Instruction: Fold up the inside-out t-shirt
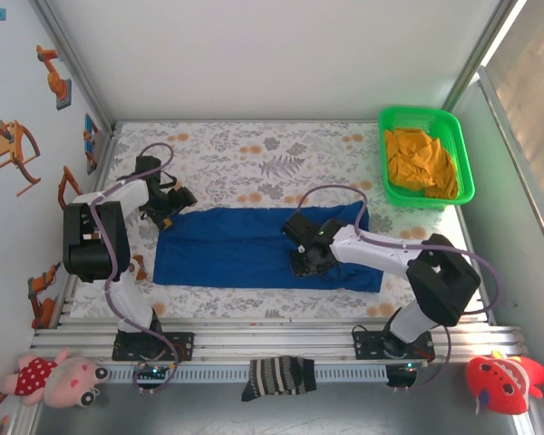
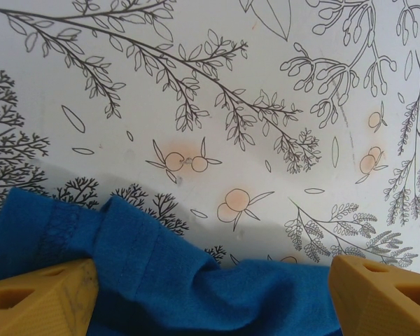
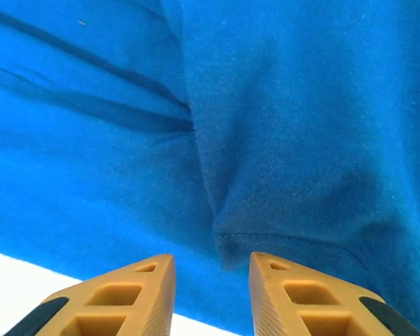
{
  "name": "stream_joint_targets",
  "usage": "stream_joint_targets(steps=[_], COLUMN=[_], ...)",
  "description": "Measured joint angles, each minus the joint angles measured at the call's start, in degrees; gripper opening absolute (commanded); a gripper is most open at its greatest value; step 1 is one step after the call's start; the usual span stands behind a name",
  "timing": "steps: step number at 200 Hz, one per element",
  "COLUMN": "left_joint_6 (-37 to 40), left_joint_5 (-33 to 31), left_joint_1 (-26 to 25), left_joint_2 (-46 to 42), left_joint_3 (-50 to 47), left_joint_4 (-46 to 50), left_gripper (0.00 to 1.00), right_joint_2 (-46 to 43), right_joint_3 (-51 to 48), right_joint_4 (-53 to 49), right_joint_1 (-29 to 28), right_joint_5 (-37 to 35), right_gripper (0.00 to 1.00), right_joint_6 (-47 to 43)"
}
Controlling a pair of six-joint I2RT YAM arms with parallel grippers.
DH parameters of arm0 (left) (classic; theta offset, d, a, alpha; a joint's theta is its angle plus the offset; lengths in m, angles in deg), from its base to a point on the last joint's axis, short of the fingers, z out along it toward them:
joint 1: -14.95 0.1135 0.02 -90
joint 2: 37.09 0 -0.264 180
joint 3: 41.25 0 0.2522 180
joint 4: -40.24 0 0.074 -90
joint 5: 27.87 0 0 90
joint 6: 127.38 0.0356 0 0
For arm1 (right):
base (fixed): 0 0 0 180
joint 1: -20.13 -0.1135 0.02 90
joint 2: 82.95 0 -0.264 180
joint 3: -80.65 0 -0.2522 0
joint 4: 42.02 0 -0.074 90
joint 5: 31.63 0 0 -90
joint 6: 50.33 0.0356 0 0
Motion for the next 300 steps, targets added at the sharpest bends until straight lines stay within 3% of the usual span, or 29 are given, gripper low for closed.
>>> stream_joint_targets(steps=[40, 65, 118, 185, 200, 213, 246, 300], left_joint_6=[0.0, 0.0, 0.1, 0.2, 0.2, 0.2, 0.5, 0.3], left_joint_5=[0.0, 0.0, 0.0, 0.4, 0.5, 1.1, 3.6, 6.4], left_joint_1=[0.0, 0.0, 0.1, 0.3, 0.4, 0.5, 1.8, 2.4], left_joint_2=[0.0, 0.0, 0.0, 0.0, 0.0, 0.0, -1.6, -10.8], left_joint_3=[0.0, 0.0, 0.0, 0.0, 0.1, 0.5, 3.8, 5.3], left_joint_4=[0.0, 0.0, 0.0, 0.0, 0.1, 0.5, 1.9, 1.5], left_gripper=[0.85, 0.85, 0.85, 0.85, 0.85, 0.86, 0.87, 0.87], right_joint_2=[2.5, 3.9, 1.2, -2.7, -2.1, -1.8, -3.6, -10.1], right_joint_3=[0.0, 0.0, 1.7, 4.8, 4.8, 4.2, 3.9, -0.8], right_joint_4=[0.3, 0.5, -0.8, 0.6, 2.8, 5.0, 5.1, 7.0], right_joint_1=[0.0, 0.0, 0.0, 0.0, 0.0, 0.0, 1.8, 15.0], right_joint_5=[-2.5, -3.4, -3.8, 3.8, 7.1, 9.5, 10.7, 10.2], right_gripper=[0.26, 0.00, 0.00, 0.00, 0.27, 0.34, 0.35, 0.34], right_joint_6=[-1.0, -1.6, -1.7, -0.9, -0.3, 0.4, 0.5, 0.5])
